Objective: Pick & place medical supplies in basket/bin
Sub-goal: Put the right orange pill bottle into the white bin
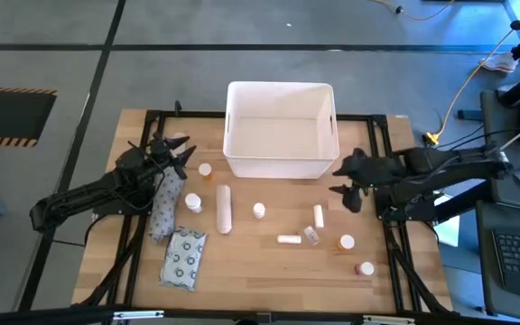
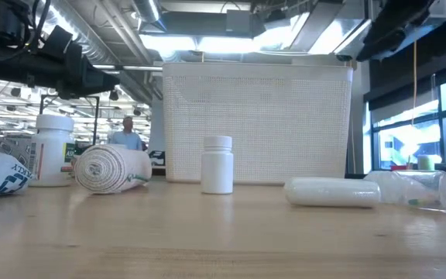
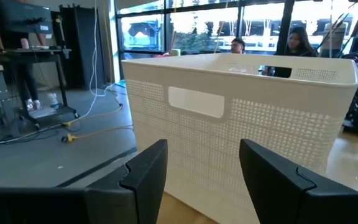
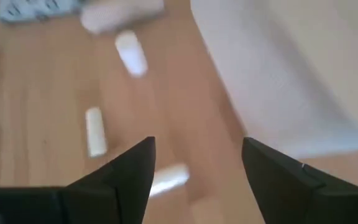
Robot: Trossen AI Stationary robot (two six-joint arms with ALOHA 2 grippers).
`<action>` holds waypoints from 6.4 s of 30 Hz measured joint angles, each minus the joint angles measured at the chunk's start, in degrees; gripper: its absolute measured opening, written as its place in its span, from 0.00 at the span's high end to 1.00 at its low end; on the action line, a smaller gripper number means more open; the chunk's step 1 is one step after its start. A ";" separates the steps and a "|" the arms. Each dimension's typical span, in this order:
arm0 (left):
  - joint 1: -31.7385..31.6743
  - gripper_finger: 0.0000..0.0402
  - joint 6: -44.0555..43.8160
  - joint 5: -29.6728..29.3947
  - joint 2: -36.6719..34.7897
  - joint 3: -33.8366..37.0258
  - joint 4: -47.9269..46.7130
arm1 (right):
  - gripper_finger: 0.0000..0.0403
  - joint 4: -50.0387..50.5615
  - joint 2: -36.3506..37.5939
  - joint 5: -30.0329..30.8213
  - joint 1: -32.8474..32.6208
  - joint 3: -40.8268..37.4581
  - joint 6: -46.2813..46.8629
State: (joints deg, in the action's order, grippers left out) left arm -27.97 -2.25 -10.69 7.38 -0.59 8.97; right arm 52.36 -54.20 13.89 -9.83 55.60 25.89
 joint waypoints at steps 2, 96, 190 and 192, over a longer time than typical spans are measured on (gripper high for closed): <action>0.00 0.52 -0.40 -0.01 0.00 -0.02 0.04 | 0.41 6.46 -5.22 0.01 -2.12 4.47 7.56; 0.00 0.52 -2.96 3.03 0.00 -0.08 -0.19 | 0.17 17.08 -39.77 -15.04 -26.00 9.63 78.73; 0.00 0.52 -2.94 2.86 0.00 -0.06 -0.23 | 0.54 3.43 -39.54 -6.67 31.00 47.83 -22.21; 0.00 0.52 -2.28 2.88 0.00 -0.06 -0.26 | 0.52 4.02 -42.49 -8.69 33.96 47.84 -23.41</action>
State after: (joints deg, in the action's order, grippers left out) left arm -27.97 -4.53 -7.81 7.38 -0.64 8.71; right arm 56.38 -96.69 5.20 24.13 103.44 2.48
